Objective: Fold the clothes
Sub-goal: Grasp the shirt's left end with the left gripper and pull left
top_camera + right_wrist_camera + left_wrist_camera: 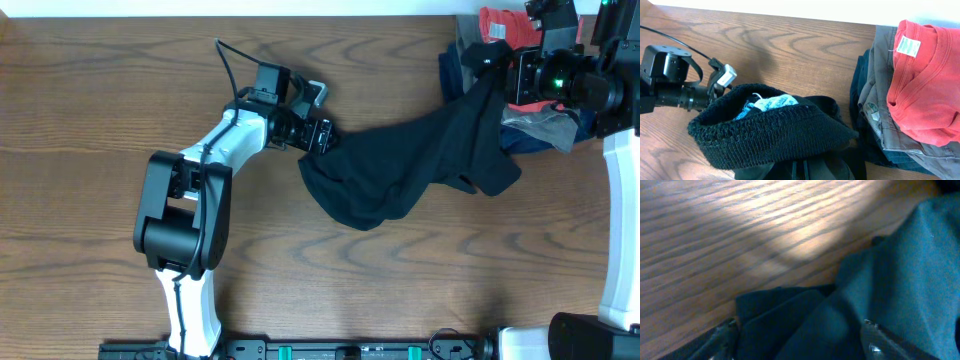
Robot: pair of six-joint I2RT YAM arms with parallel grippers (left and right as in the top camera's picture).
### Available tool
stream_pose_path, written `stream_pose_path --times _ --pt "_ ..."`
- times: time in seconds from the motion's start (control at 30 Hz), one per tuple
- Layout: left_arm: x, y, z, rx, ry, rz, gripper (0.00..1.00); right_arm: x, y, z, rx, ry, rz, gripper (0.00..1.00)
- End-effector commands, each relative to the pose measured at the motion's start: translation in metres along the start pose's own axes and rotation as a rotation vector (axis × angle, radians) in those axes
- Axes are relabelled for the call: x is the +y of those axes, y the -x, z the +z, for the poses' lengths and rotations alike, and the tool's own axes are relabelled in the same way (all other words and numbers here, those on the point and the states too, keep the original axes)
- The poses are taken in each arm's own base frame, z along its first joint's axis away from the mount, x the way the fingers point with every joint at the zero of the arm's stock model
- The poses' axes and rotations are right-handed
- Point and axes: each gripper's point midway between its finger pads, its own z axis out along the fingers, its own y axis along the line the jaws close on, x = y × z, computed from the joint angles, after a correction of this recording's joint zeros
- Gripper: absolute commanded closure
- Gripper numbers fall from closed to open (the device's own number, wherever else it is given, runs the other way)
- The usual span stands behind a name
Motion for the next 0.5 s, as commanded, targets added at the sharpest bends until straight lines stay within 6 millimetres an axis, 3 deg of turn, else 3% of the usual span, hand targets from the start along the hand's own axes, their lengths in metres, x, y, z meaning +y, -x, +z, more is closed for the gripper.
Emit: stream_pose_path --times 0.0,0.13,0.23,0.33,0.47 --pt "-0.001 0.003 0.002 -0.004 -0.026 -0.006 0.34 0.004 0.008 -0.009 -0.032 0.015 -0.026 0.99" --pt "0.005 0.004 -0.002 -0.013 -0.019 -0.047 0.94 0.004 0.006 -0.009 -0.026 0.015 -0.023 0.99" --pt "0.007 0.01 -0.011 -0.035 -0.013 -0.086 0.94 0.004 0.006 -0.009 -0.026 0.015 -0.023 0.99" --pt "0.005 0.026 -0.034 -0.091 -0.001 -0.076 0.94 0.004 0.006 -0.009 -0.026 0.015 -0.023 0.99" --pt "-0.003 0.063 -0.097 -0.236 0.032 -0.028 0.94 0.005 0.006 -0.009 -0.025 0.02 -0.022 0.99"
